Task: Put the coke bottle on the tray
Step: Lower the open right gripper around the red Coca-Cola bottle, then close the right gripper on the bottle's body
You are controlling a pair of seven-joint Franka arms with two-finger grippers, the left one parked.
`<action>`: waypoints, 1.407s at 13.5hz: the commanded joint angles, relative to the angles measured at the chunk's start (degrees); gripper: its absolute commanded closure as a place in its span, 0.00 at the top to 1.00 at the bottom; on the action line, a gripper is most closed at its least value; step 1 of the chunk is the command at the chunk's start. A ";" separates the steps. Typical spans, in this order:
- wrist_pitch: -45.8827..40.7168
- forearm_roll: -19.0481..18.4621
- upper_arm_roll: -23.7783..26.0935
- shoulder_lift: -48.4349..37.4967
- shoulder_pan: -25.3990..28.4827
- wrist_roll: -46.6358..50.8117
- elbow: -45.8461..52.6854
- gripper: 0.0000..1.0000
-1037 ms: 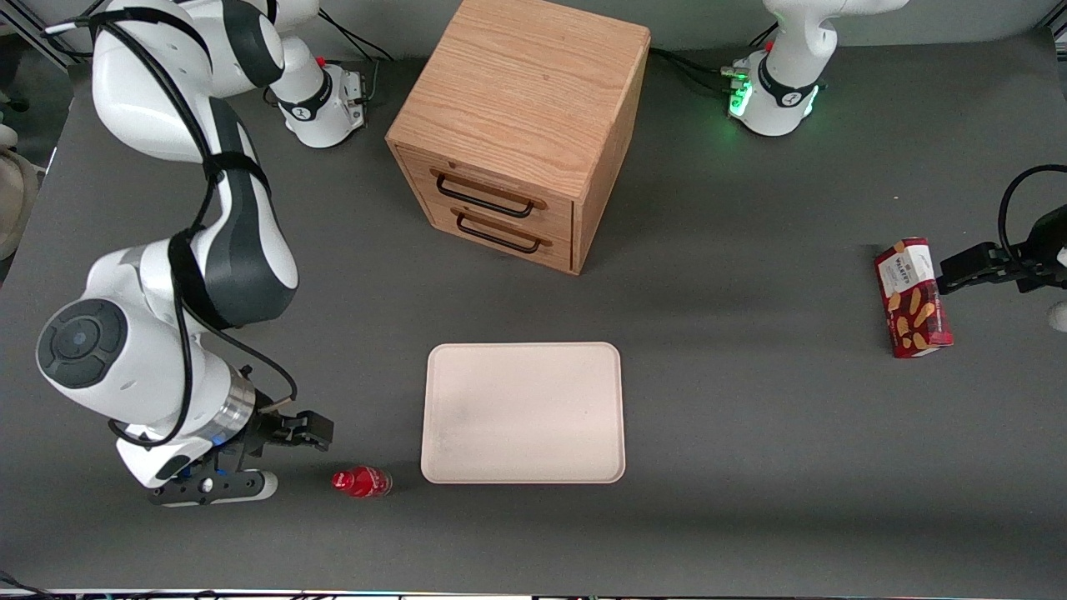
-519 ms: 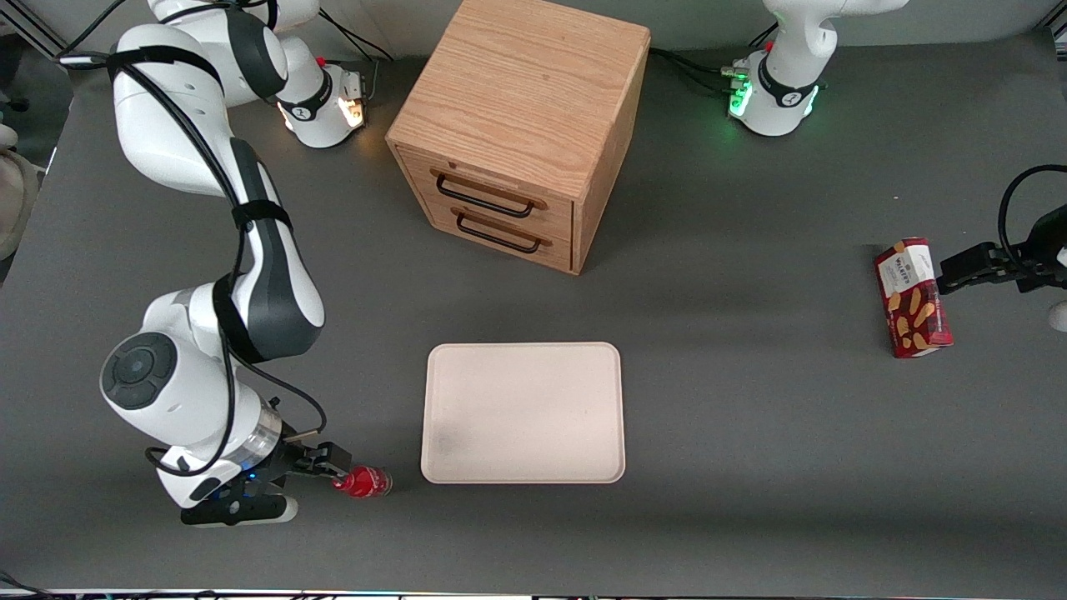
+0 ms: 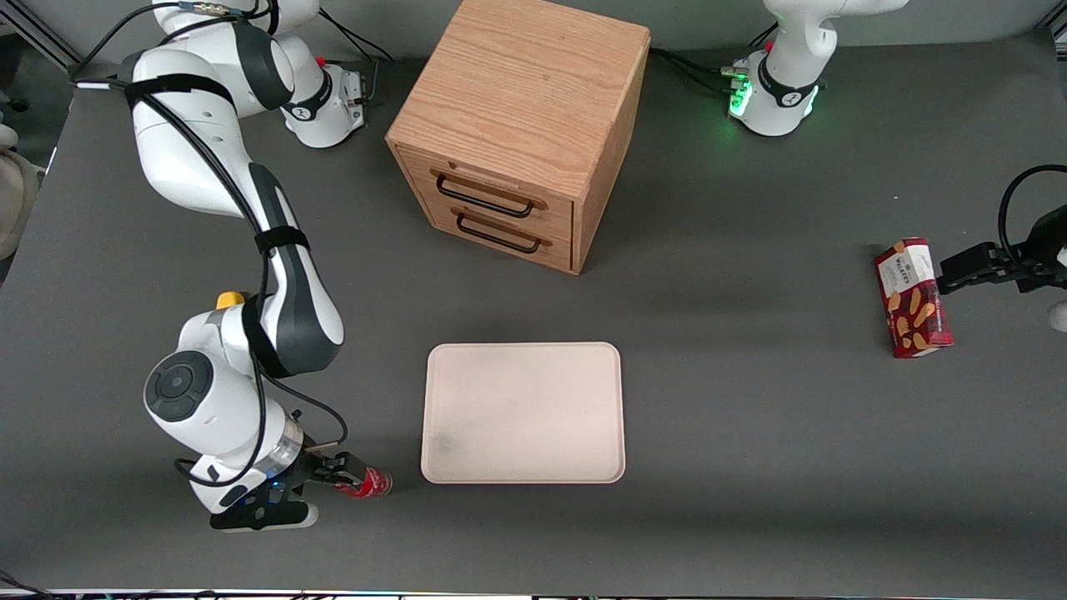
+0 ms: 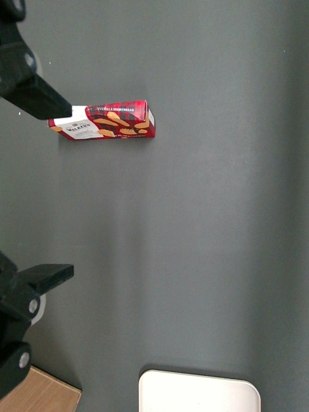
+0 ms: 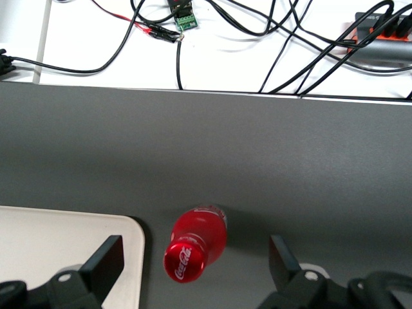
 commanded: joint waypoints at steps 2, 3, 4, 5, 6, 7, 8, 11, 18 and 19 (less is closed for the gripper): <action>2.26 0.92 -0.02 0.05 0.45 1.10 -1.22 1.00; 2.27 0.92 -0.02 0.14 0.45 1.01 -1.23 1.00; 2.27 0.92 -0.02 0.14 0.53 1.10 -1.23 1.00; 2.27 0.92 -0.02 0.14 0.53 1.10 -1.23 1.00; 2.27 0.92 -0.02 0.23 0.53 1.18 -1.31 0.99; 2.27 0.92 0.07 0.23 0.62 1.19 -1.92 0.98; 2.27 1.01 0.07 0.23 0.80 1.27 -2.10 0.98; 2.27 0.92 0.07 0.14 0.89 1.54 -2.81 0.97; 2.01 0.92 0.07 -0.21 0.97 1.54 -2.81 0.10; 1.83 0.92 0.07 -0.38 0.97 1.54 -2.81 0.00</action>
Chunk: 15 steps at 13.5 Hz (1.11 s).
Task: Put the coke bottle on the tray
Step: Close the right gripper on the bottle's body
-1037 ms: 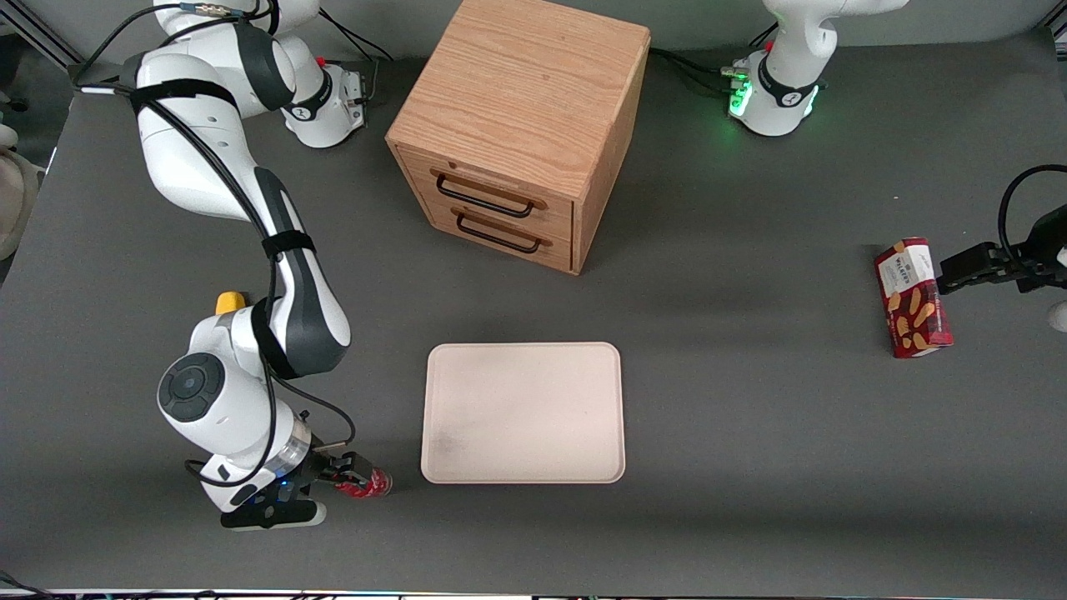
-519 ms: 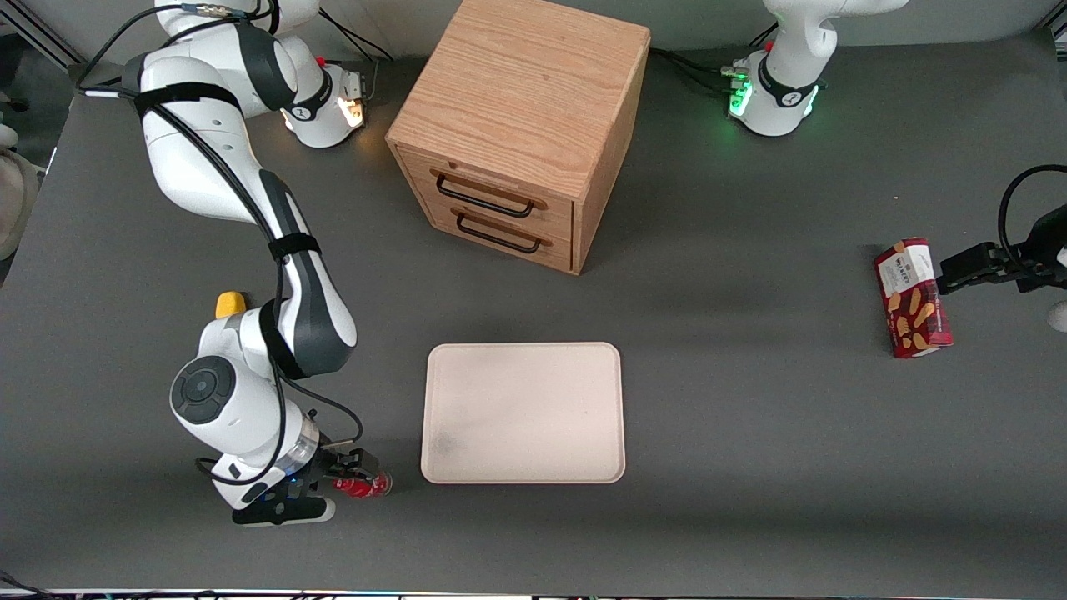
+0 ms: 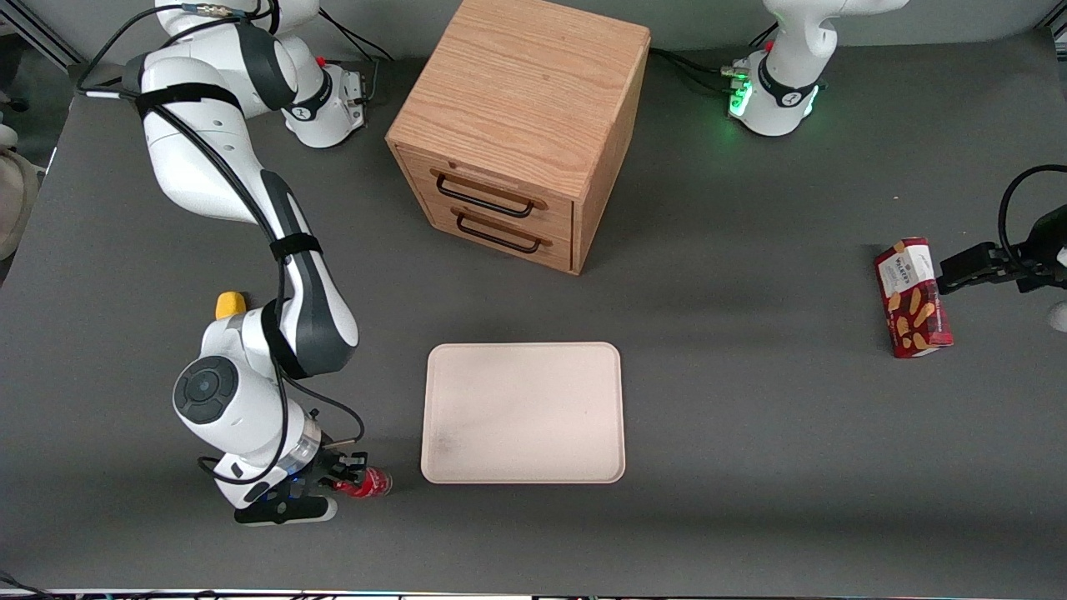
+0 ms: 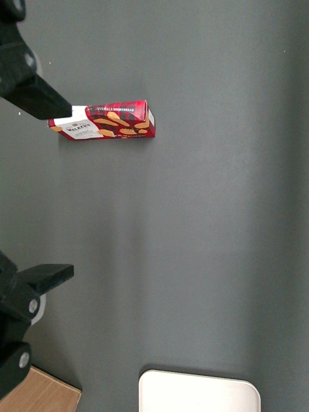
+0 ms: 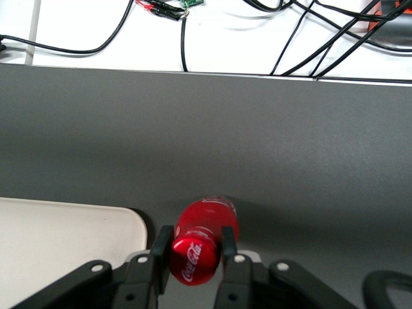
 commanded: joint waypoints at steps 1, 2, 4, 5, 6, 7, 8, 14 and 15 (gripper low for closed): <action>0.35 0.67 -0.14 -0.86 0.36 1.09 -0.58 0.00; 0.18 0.50 -0.14 -1.04 0.36 1.00 -0.58 0.00; -3.49 0.32 -0.14 -2.17 0.36 1.00 -0.06 0.00; -6.47 0.32 -0.06 -3.40 0.36 0.91 0.38 0.00; -9.55 0.32 -0.05 -5.24 0.27 0.74 0.30 0.00; -12.71 0.32 0.03 -7.00 0.18 0.47 0.38 0.00; -15.96 0.23 -0.05 -8.76 0.10 0.30 0.38 0.00; -32.05 -0.55 -0.67 -20.00 -0.17 -2.16 0.38 0.00; -34.69 -1.43 -0.84 -21.76 -0.08 -2.34 0.38 0.00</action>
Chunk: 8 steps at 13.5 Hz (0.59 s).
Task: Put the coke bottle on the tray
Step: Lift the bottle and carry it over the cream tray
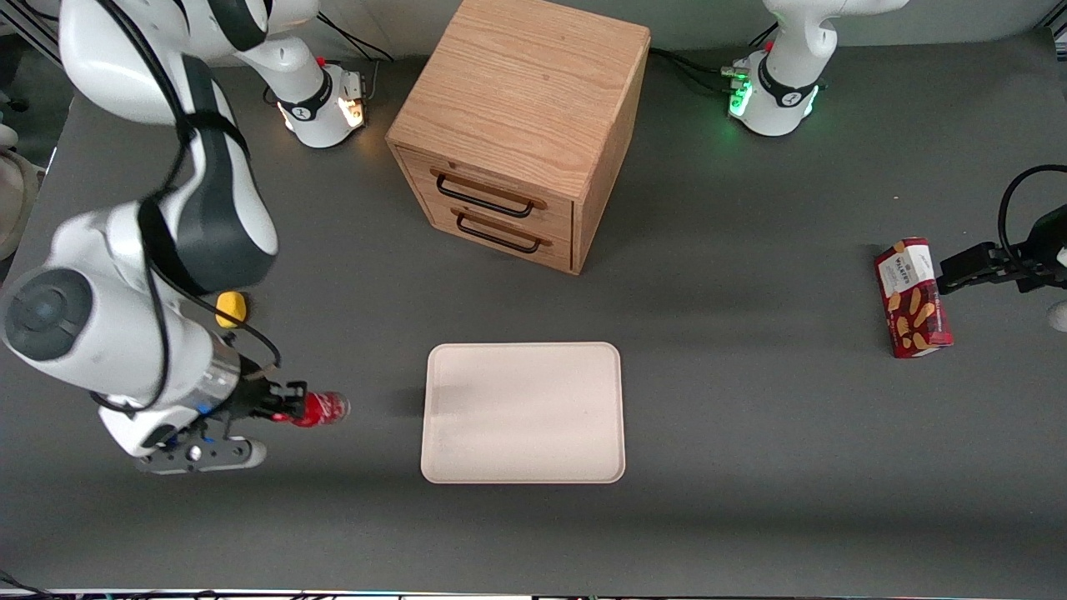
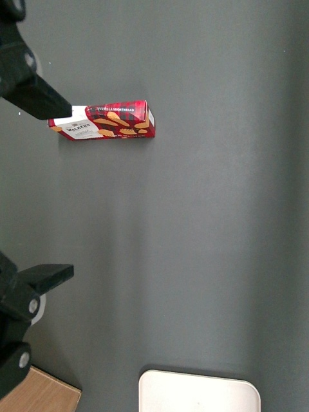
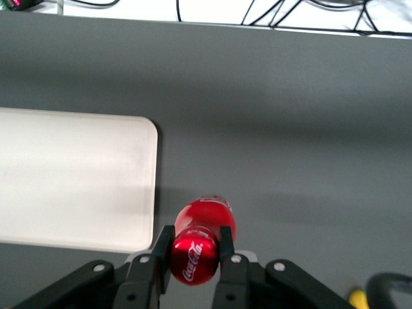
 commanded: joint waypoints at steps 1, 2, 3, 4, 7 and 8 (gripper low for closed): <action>-6.90 -1.66 -0.51 -6.48 0.14 -1.65 -1.53 0.00; -9.98 -1.92 -0.60 -8.68 0.14 -1.65 -1.53 0.00; -13.14 -2.01 -0.77 -10.96 0.14 -1.82 -1.53 0.00; -15.87 -2.10 -0.95 -12.73 0.14 -2.17 -1.53 0.00; -18.00 -2.63 -2.00 -14.33 0.14 -4.72 -1.53 0.00; -18.01 -2.63 -1.74 -14.33 0.14 -4.64 -1.53 0.00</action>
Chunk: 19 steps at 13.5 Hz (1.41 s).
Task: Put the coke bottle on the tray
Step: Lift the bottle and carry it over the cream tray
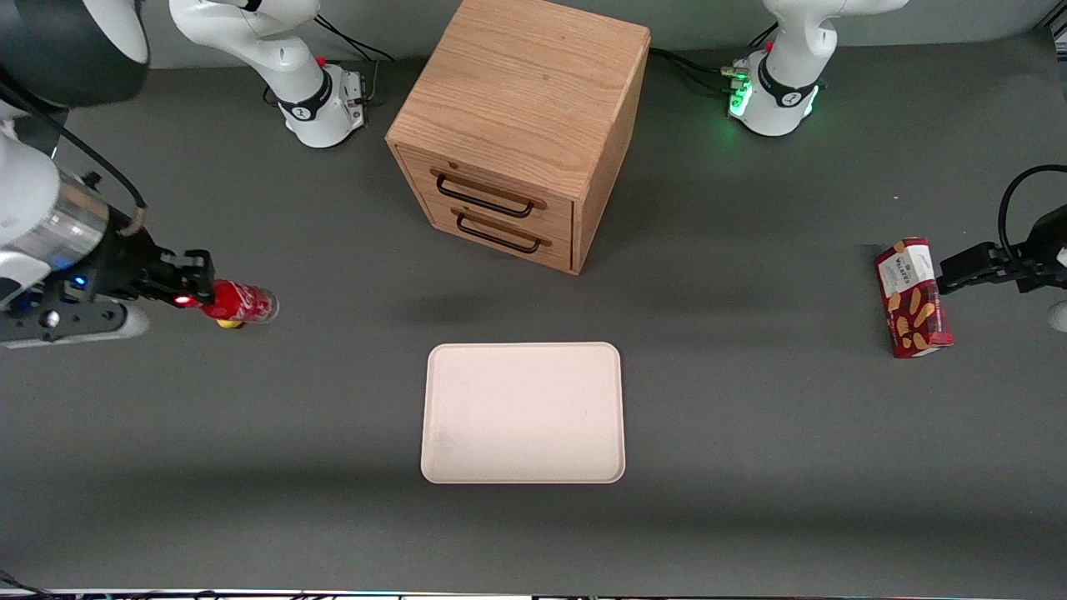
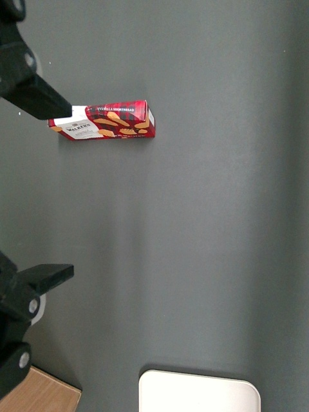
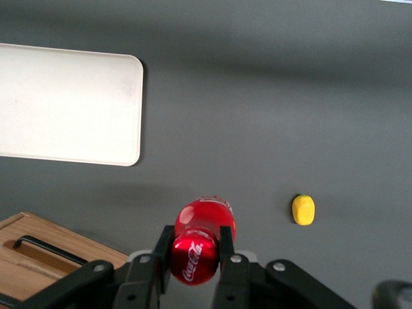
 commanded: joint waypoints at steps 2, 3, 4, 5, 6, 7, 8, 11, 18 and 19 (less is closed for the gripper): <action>0.27 -0.57 0.63 -0.02 1.13 1.07 -0.56 0.00; 0.36 -0.48 2.29 0.68 2.10 5.10 1.45 0.00; 0.36 -0.48 4.74 1.74 2.28 8.88 2.78 0.00; 0.63 -0.48 7.11 2.44 2.11 12.48 3.05 0.00; 0.98 -0.48 9.40 2.88 2.28 16.61 3.23 0.00; 1.59 -0.56 12.03 3.41 2.28 20.13 4.01 0.00; 2.12 -0.56 13.97 4.20 2.63 23.56 5.06 0.00; 6.06 -0.56 14.26 6.48 6.23 29.39 6.22 0.00; 18.44 -6.00 12.94 14.47 6.76 25.80 6.13 0.00; 21.34 -6.19 12.15 16.40 6.76 25.53 6.13 0.00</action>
